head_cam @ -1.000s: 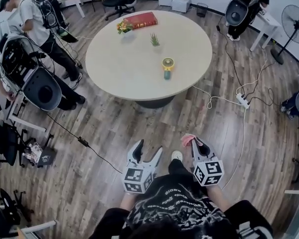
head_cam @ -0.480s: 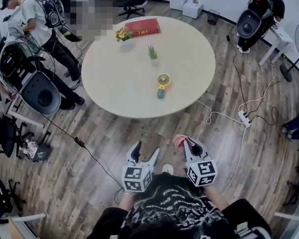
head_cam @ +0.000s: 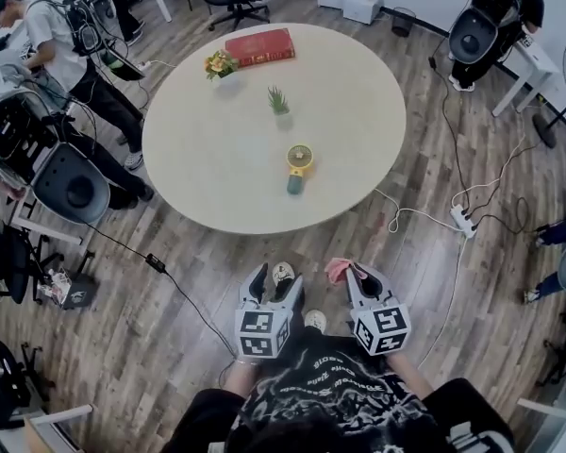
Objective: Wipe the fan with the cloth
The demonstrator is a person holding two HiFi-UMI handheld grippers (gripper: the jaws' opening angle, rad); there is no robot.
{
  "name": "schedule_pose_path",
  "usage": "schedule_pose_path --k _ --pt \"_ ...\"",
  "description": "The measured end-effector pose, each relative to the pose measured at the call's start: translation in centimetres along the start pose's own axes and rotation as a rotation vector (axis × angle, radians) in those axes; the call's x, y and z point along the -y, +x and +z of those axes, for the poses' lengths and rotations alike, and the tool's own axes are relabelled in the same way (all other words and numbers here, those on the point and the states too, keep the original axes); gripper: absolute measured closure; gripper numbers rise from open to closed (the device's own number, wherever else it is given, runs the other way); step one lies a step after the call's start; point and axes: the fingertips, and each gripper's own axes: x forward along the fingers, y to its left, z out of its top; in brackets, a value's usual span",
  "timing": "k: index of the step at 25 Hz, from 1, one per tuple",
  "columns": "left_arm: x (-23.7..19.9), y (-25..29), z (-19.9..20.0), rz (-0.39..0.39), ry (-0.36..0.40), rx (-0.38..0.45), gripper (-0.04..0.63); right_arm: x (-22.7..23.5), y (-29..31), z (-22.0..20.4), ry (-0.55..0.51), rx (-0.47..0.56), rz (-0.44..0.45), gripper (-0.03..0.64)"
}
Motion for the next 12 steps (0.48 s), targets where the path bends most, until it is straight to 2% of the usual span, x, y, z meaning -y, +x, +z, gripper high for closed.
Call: schedule_pose_path --k 7,12 --pt "-1.6 5.3 2.5 -0.038 0.045 -0.035 0.25 3.1 3.6 1.9 0.038 -0.001 -0.063 0.581" --pt "-3.2 9.9 4.8 -0.076 0.084 -0.058 0.25 5.6 6.9 4.4 0.048 0.022 -0.152 0.58"
